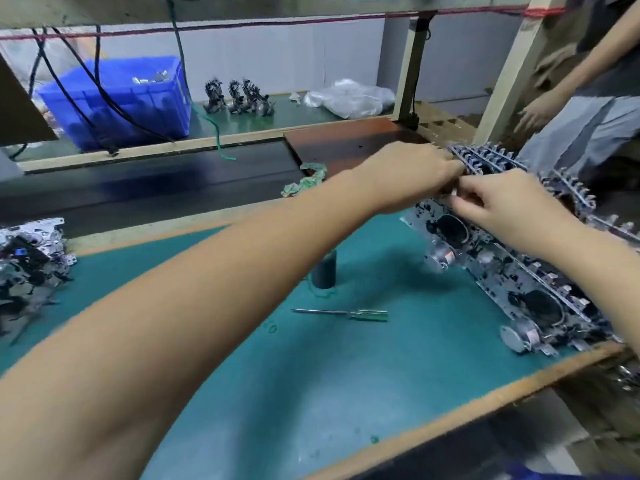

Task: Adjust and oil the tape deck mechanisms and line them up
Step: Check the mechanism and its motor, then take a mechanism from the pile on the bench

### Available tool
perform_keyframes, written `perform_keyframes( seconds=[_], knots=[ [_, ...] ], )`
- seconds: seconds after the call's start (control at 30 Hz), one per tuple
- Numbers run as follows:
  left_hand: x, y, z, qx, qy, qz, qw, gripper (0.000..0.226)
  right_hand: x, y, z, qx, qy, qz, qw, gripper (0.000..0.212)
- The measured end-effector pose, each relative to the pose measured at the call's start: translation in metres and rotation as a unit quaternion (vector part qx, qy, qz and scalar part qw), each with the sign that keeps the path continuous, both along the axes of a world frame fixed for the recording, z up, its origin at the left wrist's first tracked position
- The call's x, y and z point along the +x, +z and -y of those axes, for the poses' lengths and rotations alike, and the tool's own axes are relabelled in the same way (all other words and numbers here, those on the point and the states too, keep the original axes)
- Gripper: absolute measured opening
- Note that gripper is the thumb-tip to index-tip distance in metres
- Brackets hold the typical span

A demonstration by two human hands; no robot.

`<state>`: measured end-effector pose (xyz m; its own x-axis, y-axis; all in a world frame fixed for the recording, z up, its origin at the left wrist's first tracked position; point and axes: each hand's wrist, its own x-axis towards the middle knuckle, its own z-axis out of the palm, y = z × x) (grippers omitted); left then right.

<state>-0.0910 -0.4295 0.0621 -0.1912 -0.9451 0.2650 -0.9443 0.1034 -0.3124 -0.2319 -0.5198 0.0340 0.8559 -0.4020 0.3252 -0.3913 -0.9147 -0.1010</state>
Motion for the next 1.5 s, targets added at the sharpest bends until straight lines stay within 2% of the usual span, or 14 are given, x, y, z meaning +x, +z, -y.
perform_keyframes(
  seconds=[0.1,0.2,0.27,0.37,0.53,0.67,0.77,0.87,0.97,1.17,1.23,1.3,1.4,1.5],
  knots=[
    [-0.003,-0.027,0.025,0.073,0.068,-0.062,0.993,0.033,0.005,-0.025,0.020,-0.013,-0.067,-0.036,0.997,0.036],
    [-0.010,-0.052,0.038,0.167,0.080,-0.148,0.971,0.066,0.003,-0.040,0.033,-0.068,-0.114,-0.055,0.990,0.030],
    [-0.017,-0.063,0.040,0.183,0.080,-0.202,0.959,0.085,0.000,-0.041,0.037,-0.103,-0.133,-0.051,0.984,0.030],
    [-0.025,-0.077,0.044,0.156,0.079,-0.236,0.956,0.094,-0.002,-0.039,0.037,-0.126,-0.133,-0.032,0.982,0.031],
    [-0.033,-0.090,0.043,0.085,0.103,-0.280,0.951,0.085,0.006,-0.031,0.021,-0.166,-0.183,-0.094,0.964,0.027],
    [-0.031,-0.072,0.011,0.055,0.111,-0.309,0.943,0.072,0.001,-0.011,-0.018,-0.181,-0.199,-0.050,0.962,0.031],
    [-0.018,-0.056,-0.049,-0.012,0.112,-0.349,0.931,0.039,0.001,-0.005,-0.072,-0.127,-0.125,0.030,0.984,0.027],
    [-0.005,-0.055,-0.131,-0.065,0.140,-0.417,0.896,0.016,0.017,-0.008,-0.135,-0.032,0.005,0.060,0.998,0.024],
    [0.010,-0.069,-0.217,-0.083,0.210,-0.453,0.862,0.016,0.047,-0.023,-0.185,0.032,0.119,0.056,0.991,0.021],
    [0.035,-0.101,-0.375,-0.088,0.415,-0.381,0.822,0.021,0.125,-0.072,-0.285,0.056,0.340,-0.070,0.936,0.029],
    [0.037,-0.100,-0.419,-0.085,0.461,-0.305,0.829,0.018,0.144,-0.083,-0.315,0.047,0.392,-0.086,0.915,0.030],
    [0.040,-0.098,-0.459,-0.096,0.496,-0.202,0.839,0.036,0.160,-0.090,-0.339,0.028,0.439,-0.076,0.895,0.033],
    [0.046,-0.089,-0.511,-0.125,0.581,-0.116,0.796,0.054,0.186,-0.087,-0.380,-0.002,0.496,-0.031,0.868,0.041],
    [0.049,-0.083,-0.541,-0.081,0.654,-0.087,0.747,0.076,0.208,-0.075,-0.423,-0.032,0.517,0.014,0.855,0.043]
  ],
)
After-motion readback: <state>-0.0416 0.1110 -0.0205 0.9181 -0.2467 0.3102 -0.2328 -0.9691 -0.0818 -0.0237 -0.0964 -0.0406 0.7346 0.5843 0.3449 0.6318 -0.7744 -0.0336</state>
